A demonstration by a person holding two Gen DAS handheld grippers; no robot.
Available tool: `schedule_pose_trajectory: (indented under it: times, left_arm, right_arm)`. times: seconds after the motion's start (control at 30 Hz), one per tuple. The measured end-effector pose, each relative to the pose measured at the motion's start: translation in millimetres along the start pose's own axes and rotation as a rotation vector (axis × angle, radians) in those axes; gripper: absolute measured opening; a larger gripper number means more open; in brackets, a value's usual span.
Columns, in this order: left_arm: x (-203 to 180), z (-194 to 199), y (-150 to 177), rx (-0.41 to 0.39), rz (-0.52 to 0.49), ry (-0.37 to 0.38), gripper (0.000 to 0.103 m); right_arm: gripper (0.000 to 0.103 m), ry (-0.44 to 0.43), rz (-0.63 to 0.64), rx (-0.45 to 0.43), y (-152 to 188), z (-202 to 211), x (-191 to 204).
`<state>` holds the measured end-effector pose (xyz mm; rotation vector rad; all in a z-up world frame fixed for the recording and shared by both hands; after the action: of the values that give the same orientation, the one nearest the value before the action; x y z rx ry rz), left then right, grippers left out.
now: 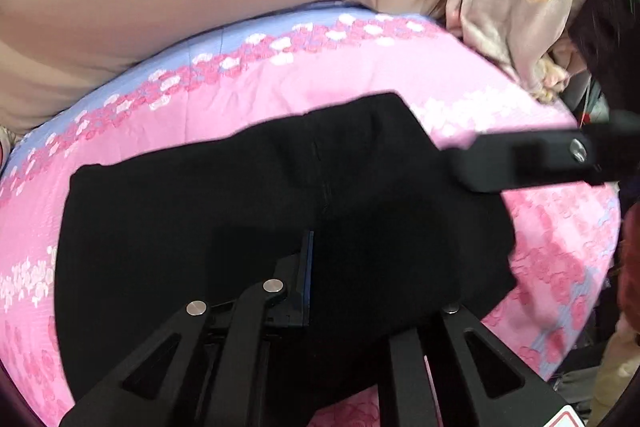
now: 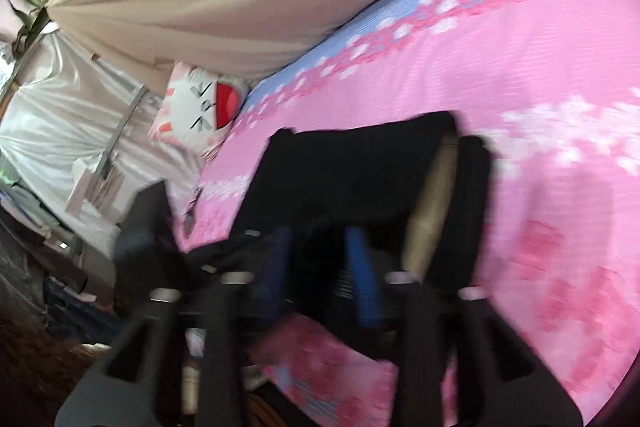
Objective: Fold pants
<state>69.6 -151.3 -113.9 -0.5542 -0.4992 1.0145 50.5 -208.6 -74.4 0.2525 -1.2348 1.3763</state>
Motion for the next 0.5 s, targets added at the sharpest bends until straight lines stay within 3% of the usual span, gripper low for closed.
schedule_pose_trajectory:
  times: [0.1,0.2,0.43,0.47,0.5]
  left_arm:
    - [11,9,-7,-0.003,0.047,0.014,0.008]
    - [20,23,-18,-0.033,0.096,0.030,0.008]
    - [24,36,-28,-0.054,0.090,0.029,0.008]
    - [25,33,-28,-0.050,0.087,0.025,0.008]
    - [25,31,-27,-0.044,0.084,0.022,0.008]
  right_arm:
    - [0.043,0.132,0.061,-0.012,7,18,-20]
    - [0.038,0.227,0.135,0.056,10,3,-26]
    - [0.037,0.252,0.226,0.185,6,-54,-34]
    - [0.033,0.252,0.222,0.187,5,-58,-37]
    - [0.018,0.255,0.213,0.186,4,-60,-40]
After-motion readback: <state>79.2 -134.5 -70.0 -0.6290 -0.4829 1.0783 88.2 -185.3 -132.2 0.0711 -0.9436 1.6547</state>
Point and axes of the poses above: each gripper's, at about its wrist camera, not at the fingertips, and z roughly against the way its jaws point, x to its left, y to its underside, the point moved 10 cm from there along -z, roughly the way its jaws point, and after that the axes turned 11 degrees about -y, right-handed, at the moved point
